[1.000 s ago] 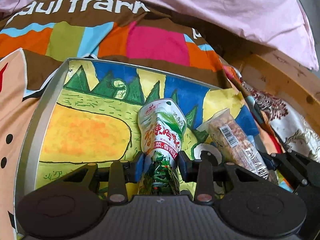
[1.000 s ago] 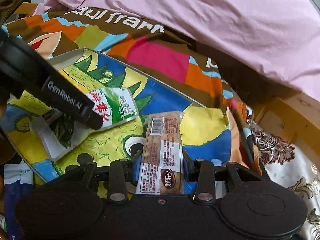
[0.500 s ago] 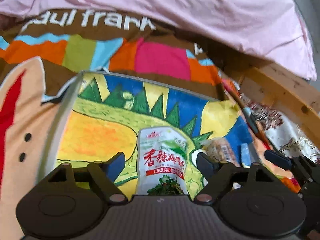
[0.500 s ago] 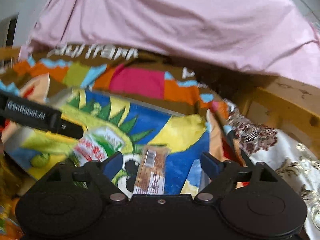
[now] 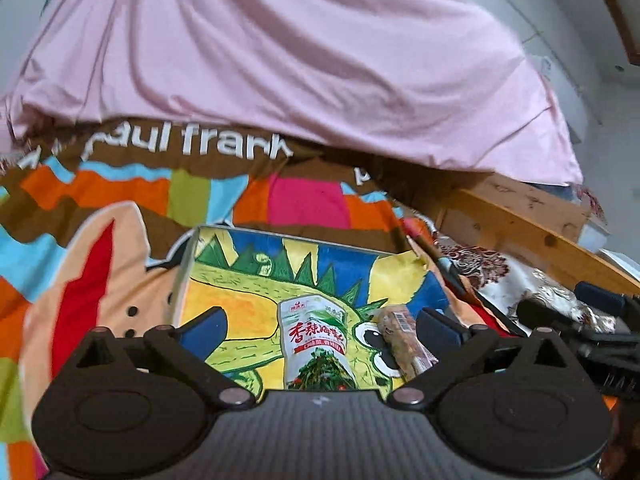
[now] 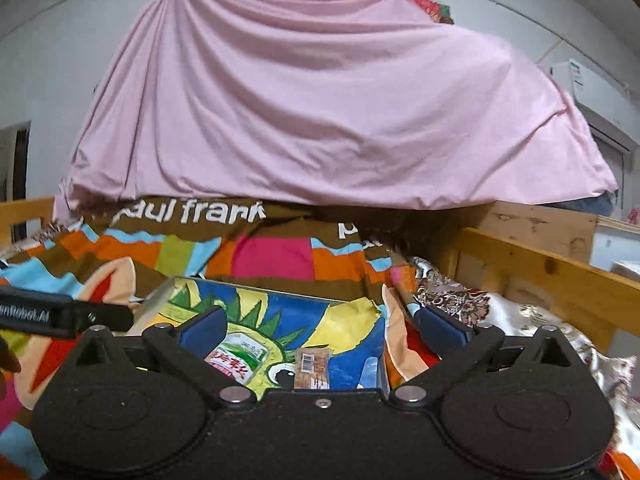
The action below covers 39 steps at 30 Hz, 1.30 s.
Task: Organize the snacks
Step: 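Lift both tools back from the tray above the remaining snacks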
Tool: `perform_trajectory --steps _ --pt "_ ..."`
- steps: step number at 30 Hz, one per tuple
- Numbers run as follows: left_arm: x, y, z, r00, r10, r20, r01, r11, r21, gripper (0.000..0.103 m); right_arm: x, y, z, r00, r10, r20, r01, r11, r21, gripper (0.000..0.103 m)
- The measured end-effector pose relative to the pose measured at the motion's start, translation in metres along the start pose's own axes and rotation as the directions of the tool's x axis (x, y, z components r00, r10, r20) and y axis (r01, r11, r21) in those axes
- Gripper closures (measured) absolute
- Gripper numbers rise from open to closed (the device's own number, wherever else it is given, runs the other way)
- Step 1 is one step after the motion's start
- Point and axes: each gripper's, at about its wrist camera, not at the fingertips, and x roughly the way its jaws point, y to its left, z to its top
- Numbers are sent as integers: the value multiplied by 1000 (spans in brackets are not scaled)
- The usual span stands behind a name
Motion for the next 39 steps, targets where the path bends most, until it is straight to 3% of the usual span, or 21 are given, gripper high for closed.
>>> perform_trajectory --steps 12,19,31,39 --pt "-88 -7 -35 1000 -7 26 6 999 32 0 -80 14 -18 999 -39 -12 39 999 21 1" --pt "-121 -6 -58 1000 1 1 -1 999 52 0 -113 27 -35 998 -46 -54 47 999 22 1" --pt "-154 9 -82 999 34 -38 -32 997 71 0 -134 55 -67 985 -34 -168 33 999 -12 1" --pt "-154 20 -96 991 67 -119 -60 996 60 0 -132 72 -82 971 -3 -237 -5 999 -32 1"
